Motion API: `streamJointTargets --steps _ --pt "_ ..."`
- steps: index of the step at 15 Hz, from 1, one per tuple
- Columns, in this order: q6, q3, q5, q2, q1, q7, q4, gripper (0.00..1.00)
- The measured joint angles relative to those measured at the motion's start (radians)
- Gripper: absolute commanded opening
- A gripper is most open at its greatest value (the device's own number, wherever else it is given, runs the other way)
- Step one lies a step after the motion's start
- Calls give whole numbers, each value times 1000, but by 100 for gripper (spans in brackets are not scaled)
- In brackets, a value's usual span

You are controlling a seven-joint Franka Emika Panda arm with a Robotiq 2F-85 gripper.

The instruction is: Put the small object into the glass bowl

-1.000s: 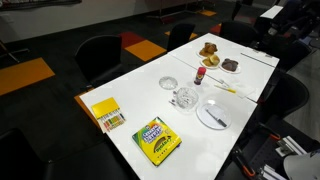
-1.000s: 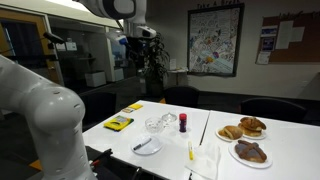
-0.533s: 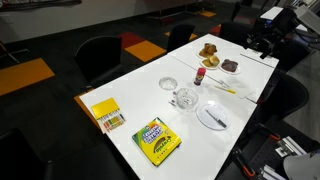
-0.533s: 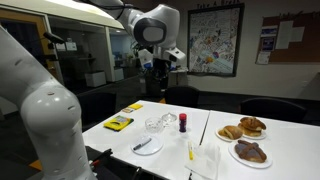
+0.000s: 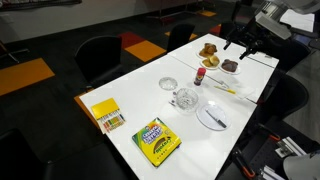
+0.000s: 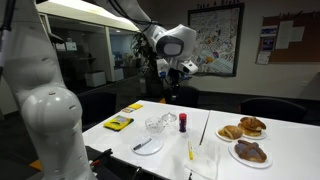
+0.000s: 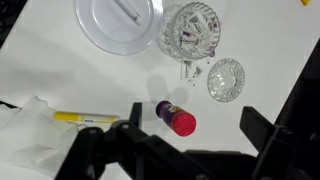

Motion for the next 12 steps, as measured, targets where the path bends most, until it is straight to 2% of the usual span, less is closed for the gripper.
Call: streamJointTargets --steps 7,12 --pt "-4 63 23 215 42 44 106 100" --pt "-31 82 73 238 45 -10 111 100"
